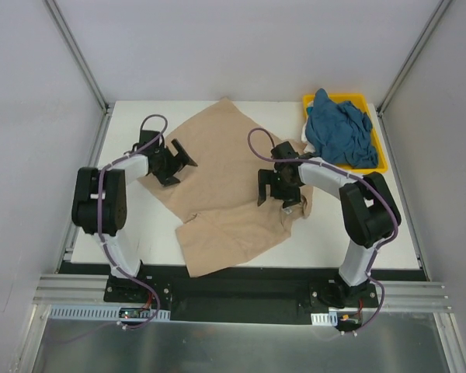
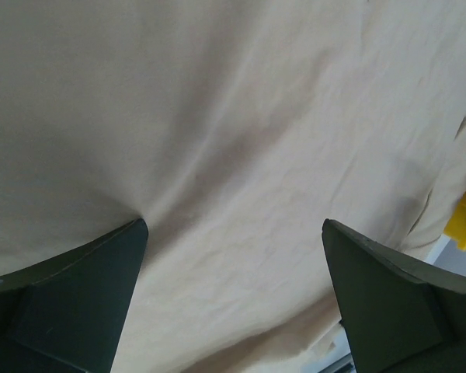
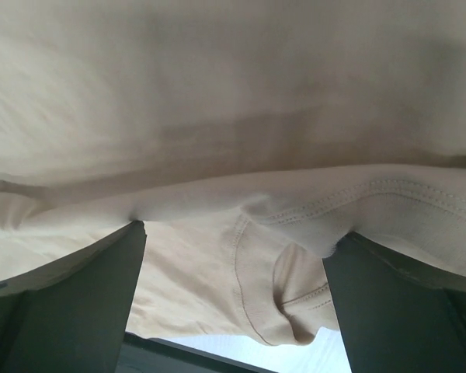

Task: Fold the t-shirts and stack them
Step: Flatten out the tshirt

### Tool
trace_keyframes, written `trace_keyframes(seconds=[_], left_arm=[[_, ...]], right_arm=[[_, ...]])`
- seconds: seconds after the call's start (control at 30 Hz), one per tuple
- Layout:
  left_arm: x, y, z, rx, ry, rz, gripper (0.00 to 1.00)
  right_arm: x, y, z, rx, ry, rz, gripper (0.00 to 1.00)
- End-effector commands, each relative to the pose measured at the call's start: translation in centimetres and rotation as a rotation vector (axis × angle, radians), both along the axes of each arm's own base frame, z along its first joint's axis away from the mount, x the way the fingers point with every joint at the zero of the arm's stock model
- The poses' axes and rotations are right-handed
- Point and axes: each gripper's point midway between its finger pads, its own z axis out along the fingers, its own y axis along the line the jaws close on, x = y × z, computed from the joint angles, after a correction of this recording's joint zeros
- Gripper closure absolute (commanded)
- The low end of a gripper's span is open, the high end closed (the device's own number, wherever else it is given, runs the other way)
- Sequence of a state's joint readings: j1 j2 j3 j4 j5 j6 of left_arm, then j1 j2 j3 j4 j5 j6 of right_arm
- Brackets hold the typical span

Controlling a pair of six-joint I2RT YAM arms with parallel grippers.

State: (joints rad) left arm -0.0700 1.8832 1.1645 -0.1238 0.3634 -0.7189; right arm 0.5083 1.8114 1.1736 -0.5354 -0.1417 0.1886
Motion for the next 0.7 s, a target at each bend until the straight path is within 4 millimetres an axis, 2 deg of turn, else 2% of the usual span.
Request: trace_keyframes(seconds=[0.0, 0.03, 0.07, 0.1, 0.13, 0.17, 0.23, 0.27, 0.33, 0.37, 0.4, 0.43, 0.47, 0.5, 0.53, 0.57, 0.6, 0.67], left_arm=[[-9.5, 3.2, -3.9, 0.139, 0.213, 0.075, 0.01], [-12.4, 3.9, -5.1, 0.172, 0.265, 0.082, 0.01], [-13.2, 4.5, -4.2, 0.192, 0.243, 0.102, 0.01], [-14.5, 5.0, -4.2, 0.212, 0.258, 0.119, 0.01], [-16.5, 5.6, -5.0, 0.234, 0.29, 0.136, 0.01], [-16.9, 5.8, -3.9, 0.237, 0.253, 0.155, 0.01], [-18.9, 5.9, -4.1, 0.228, 0.276, 0.19, 0.01], [-19.1, 5.6, -3.2, 0.204, 0.237, 0.199, 0.01], [-20.2, 5.4, -2.7, 0.176, 0.22, 0.219, 0.01], [-20.6, 5.2, -2.4, 0.16, 0.215, 0.224, 0.01], [-20.8, 4.9, -2.1, 0.14, 0.205, 0.223, 0.01], [-21.0, 4.6, -1.5, 0.119, 0.174, 0.223, 0.01], [-21.0, 4.2, -0.9, 0.098, 0.156, 0.203, 0.01], [-20.9, 4.4, -0.2, 0.119, 0.12, 0.167, 0.01], [-19.5, 4.6, 2.0, 0.135, 0.046, 0.159, 0.01], [-19.4, 5.6, 2.6, 0.191, 0.035, 0.171, 0.01], [-17.9, 6.0, 5.0, 0.219, -0.037, 0.162, 0.01], [-16.7, 6.6, 6.5, 0.247, -0.078, 0.175, 0.01]], right_arm=[[1.0, 0.9, -0.2, 0.026, -0.008, 0.023, 0.04], [1.0, 0.9, -0.3, 0.028, -0.011, 0.04, 0.04], [1.0, 1.0, -0.5, 0.028, -0.008, 0.05, 0.04], [1.0, 1.2, -0.5, 0.037, -0.005, 0.065, 0.04], [1.3, 1.4, -0.3, 0.043, -0.016, 0.078, 0.04], [1.5, 1.5, -0.3, 0.044, -0.019, 0.103, 0.04], [1.8, 2.2, -0.1, 0.06, -0.03, 0.142, 0.04], [2.5, 2.6, 0.2, 0.065, -0.051, 0.172, 0.04], [3.1, 3.2, 0.5, 0.066, -0.064, 0.21, 0.04], [4.1, 3.6, 0.8, 0.066, -0.074, 0.206, 0.04], [5.0, 3.2, 1.0, 0.013, -0.11, 0.238, 0.03], [5.0, 2.5, 1.1, -0.038, -0.103, 0.254, 0.03], [6.2, 2.7, 2.2, -0.076, -0.161, 0.316, 0.02], [6.9, 1.9, 2.7, -0.15, -0.198, 0.33, 0.02], [7.0, 2.1, 3.4, -0.157, -0.216, 0.363, 0.02], [8.1, 2.1, 5.0, -0.177, -0.281, 0.384, 0.02], [8.4, 2.4, 5.7, -0.169, -0.31, 0.423, 0.02], [9.2, 3.1, 6.8, -0.154, -0.353, 0.442, 0.02]])
